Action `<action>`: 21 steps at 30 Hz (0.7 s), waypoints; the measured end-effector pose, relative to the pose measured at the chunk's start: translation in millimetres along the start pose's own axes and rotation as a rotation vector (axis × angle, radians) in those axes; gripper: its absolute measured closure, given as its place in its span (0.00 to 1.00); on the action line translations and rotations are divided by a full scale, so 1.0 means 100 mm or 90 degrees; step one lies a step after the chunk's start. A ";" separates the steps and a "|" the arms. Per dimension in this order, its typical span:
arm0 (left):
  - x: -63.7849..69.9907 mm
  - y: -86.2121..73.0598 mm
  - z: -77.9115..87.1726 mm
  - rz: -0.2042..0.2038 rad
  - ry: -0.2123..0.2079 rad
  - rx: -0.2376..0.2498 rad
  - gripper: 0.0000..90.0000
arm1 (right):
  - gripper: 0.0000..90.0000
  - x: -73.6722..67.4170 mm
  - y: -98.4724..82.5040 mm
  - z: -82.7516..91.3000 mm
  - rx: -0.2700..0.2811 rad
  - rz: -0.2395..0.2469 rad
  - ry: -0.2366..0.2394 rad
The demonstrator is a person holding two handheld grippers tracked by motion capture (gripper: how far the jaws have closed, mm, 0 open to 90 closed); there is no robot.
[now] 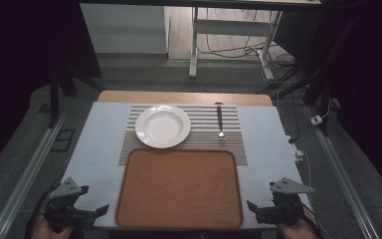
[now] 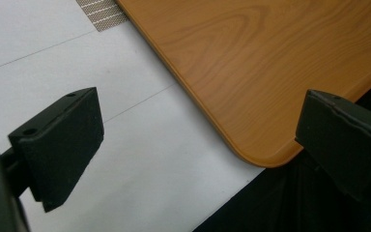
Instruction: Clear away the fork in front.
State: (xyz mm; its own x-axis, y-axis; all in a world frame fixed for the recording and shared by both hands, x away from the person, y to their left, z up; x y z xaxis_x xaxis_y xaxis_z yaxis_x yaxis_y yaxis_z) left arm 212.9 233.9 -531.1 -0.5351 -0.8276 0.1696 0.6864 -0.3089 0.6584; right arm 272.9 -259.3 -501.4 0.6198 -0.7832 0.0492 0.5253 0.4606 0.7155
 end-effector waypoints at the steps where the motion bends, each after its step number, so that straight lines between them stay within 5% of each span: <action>1: 0.00 0.00 0.00 0.001 0.000 0.000 0.04 | 0.02 0.00 0.00 0.00 0.000 0.000 0.000; 9: 0.00 0.00 0.00 0.003 -0.001 0.001 0.04 | 0.00 -0.12 0.09 -0.08 -0.008 0.064 -0.011; 21: -0.01 0.00 0.00 0.009 -0.002 0.003 0.04 | 0.00 -0.27 0.18 -0.35 -0.071 0.161 -0.036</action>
State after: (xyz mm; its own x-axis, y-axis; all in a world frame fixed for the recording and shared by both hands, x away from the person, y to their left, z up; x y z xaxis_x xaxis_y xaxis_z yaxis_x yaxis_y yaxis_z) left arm 213.4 235.0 -531.1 -0.5271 -0.8302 0.1815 0.6917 -0.2951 0.6591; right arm 286.3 -214.8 -514.2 0.7080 -0.6577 0.2571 0.4208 0.6853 0.5943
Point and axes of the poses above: each handheld gripper's, and its own axes: z roughly backward along the jaws, y roughly out of its top, x roughly to its right, the point moved 7 cm from there along -z, roughly forward along the jaws, and after that the axes turned 2 degrees about -x, right-handed, at the moved point
